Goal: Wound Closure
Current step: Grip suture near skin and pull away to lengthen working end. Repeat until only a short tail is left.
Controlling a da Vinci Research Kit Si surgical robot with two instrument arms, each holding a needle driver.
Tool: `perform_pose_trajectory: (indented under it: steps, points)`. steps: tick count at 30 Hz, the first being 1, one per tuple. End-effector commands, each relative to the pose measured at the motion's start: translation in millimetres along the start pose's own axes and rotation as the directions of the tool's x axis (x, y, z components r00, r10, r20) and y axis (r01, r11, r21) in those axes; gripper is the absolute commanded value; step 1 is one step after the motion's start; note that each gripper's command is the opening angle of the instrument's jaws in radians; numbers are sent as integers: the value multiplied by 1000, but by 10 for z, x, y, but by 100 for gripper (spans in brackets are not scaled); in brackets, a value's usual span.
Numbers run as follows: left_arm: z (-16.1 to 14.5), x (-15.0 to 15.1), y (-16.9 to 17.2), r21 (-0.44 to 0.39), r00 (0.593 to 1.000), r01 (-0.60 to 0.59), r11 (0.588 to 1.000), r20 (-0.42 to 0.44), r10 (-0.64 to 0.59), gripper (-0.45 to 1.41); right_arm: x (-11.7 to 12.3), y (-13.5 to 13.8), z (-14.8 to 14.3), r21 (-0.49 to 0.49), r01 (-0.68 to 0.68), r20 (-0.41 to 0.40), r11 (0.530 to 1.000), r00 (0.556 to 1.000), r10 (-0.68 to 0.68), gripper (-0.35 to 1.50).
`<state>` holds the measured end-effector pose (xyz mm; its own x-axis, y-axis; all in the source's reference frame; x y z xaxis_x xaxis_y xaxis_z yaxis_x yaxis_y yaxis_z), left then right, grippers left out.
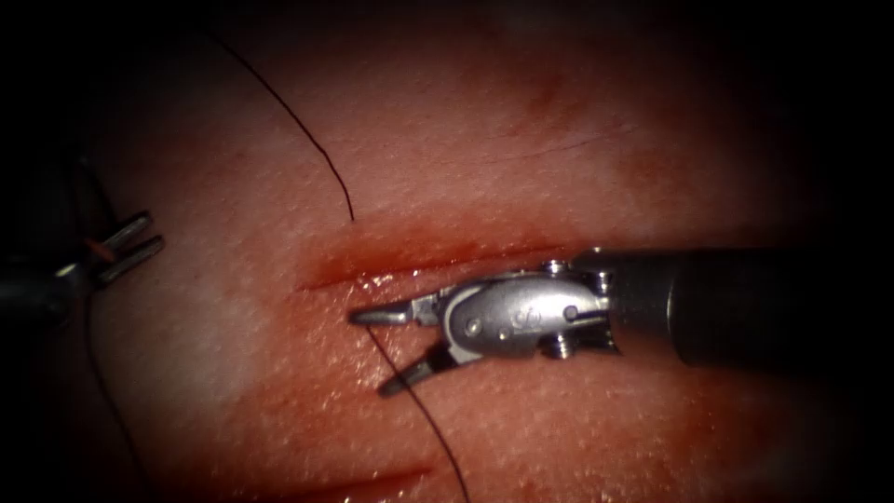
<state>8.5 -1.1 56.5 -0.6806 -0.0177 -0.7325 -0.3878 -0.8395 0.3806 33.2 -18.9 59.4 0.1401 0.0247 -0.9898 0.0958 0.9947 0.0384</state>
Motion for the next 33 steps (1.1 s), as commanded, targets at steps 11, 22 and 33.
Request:
perform_pose_trajectory:
  steps: [11,22,33]
  points:
    - [7,-1,3,0,1000,0,1000,-1,0,-45,31,-35,-25,142,4,21,990,1000,-7,-35]
    - [10,-1,5,-1,1000,-1,1000,1,1,-45,95,-113,-46,246,45,36,968,998,-56,-35]
    - [11,0,6,-2,1000,4,1000,3,-4,-45,121,-161,-49,359,29,85,933,994,-64,-35]
